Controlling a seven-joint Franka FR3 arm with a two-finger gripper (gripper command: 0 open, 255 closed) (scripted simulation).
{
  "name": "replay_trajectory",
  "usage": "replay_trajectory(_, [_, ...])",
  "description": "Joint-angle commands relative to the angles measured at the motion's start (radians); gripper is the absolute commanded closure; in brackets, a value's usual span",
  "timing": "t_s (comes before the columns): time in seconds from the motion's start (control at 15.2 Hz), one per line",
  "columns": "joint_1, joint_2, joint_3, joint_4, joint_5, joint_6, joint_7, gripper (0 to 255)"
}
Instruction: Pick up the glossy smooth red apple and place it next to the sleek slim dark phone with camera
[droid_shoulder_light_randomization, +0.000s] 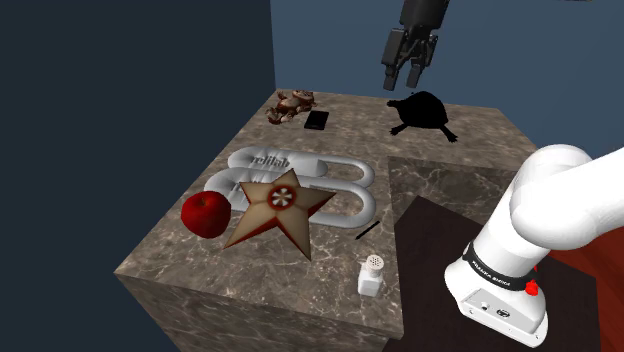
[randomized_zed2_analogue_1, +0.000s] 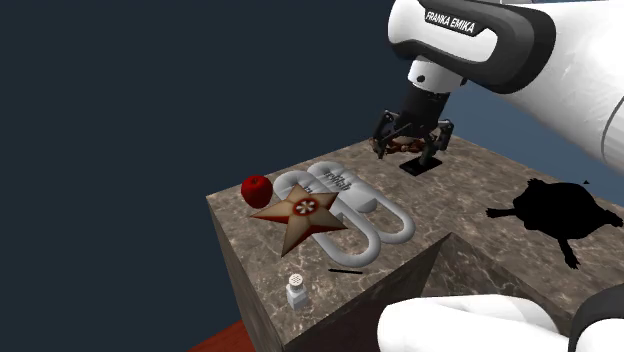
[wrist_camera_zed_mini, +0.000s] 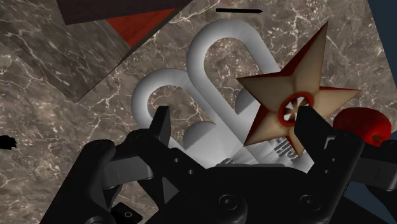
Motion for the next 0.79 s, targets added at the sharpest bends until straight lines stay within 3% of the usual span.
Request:
replay_trajectory(0.0, [0.0, 0.0, 0.0, 0.0, 0.0, 0.0, 0.0, 0])
replay_trajectory(0.73, [0.04, 0.165, 0.261, -0.011, 0.092, 0.252, 0.298, 0])
